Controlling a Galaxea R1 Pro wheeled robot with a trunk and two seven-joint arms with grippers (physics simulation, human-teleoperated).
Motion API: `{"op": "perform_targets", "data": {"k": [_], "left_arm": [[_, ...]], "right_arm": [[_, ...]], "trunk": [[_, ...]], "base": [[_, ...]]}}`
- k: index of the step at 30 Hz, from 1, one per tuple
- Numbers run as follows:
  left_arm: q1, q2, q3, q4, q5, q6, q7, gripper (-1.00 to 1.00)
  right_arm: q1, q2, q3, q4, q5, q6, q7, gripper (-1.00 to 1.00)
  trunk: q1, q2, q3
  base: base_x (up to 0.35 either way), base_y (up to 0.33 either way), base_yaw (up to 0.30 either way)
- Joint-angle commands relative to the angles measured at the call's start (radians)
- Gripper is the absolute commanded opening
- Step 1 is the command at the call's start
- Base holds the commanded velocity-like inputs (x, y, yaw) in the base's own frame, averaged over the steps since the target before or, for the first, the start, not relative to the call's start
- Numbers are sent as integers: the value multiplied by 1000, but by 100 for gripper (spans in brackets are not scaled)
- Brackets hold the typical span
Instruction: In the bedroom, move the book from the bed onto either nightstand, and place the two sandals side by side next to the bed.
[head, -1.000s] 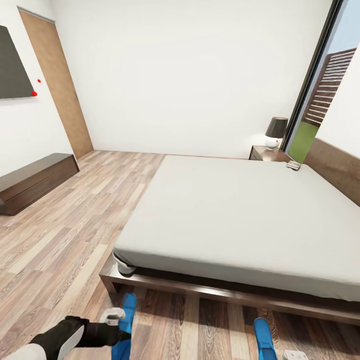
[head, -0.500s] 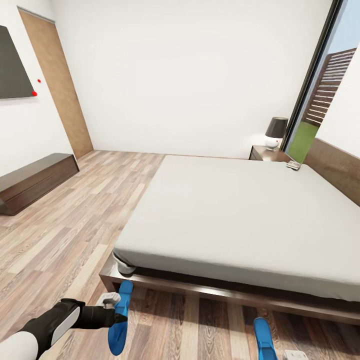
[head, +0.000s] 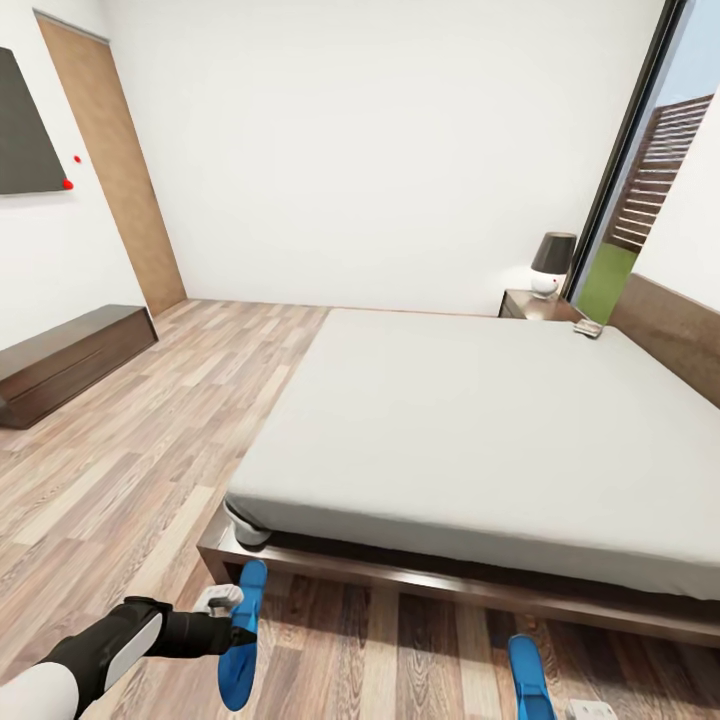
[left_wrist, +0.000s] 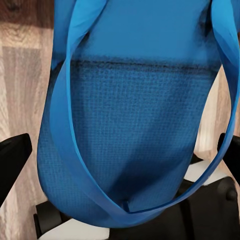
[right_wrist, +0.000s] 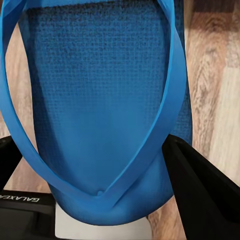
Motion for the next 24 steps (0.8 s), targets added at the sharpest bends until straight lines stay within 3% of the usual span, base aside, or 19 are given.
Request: {"op": "perform_targets", "data": {"k": [1, 24], "left_arm": [[-1, 0, -4, -1, 9, 6, 1, -100], [-1, -2, -4, -1, 9, 7, 1, -100]], "right_arm": [[-1, 1, -9, -2, 3, 7, 9, -100], [-1, 1, -10, -2, 2, 6, 9, -100]], "trunk": [[4, -8, -4], [84, -155, -70]], "base": [[0, 0, 0], [0, 0, 0]]}}
